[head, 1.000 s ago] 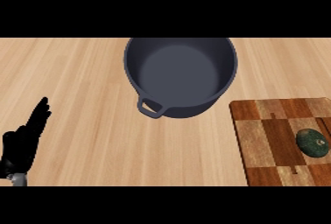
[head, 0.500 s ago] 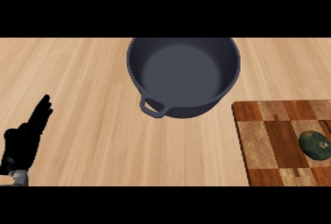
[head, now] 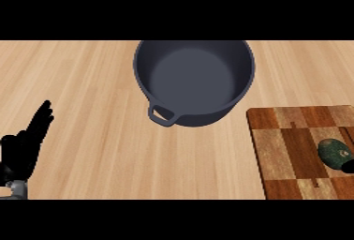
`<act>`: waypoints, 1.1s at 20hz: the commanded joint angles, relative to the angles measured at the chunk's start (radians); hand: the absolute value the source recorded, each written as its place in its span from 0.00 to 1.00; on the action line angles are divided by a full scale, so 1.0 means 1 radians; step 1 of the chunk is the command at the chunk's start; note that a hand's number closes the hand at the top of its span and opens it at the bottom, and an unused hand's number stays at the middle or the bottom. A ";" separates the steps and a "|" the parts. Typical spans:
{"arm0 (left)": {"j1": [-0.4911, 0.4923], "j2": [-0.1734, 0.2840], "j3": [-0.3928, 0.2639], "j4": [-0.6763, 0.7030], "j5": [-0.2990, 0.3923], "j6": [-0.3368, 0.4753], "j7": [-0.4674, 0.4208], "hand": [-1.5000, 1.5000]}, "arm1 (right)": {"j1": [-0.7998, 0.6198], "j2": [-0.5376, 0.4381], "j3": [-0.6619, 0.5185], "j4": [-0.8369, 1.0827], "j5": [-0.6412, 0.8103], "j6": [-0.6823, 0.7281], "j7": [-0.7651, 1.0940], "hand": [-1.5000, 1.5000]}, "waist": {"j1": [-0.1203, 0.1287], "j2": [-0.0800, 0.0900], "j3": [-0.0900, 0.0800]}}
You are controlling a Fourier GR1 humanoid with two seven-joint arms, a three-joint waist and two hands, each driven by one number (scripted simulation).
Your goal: Pick the squash from the cutting board and place it in the pot
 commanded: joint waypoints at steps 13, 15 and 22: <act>0.024 -0.037 0.036 -0.037 -0.035 -0.042 0.011 0.50 | -0.152 0.159 0.081 0.162 0.135 0.081 0.117 0.00 | -0.011 -0.003 0.000; 0.043 -0.046 0.048 -0.005 -0.047 -0.045 -0.036 0.50 | -0.174 0.172 0.054 0.236 0.154 0.083 0.065 0.00 | -0.011 -0.002 0.000; 0.014 -0.075 0.073 0.020 -0.075 -0.060 -0.038 0.50 | -0.129 0.210 0.018 0.243 0.233 0.108 -0.002 0.00 | -0.018 -0.003 0.000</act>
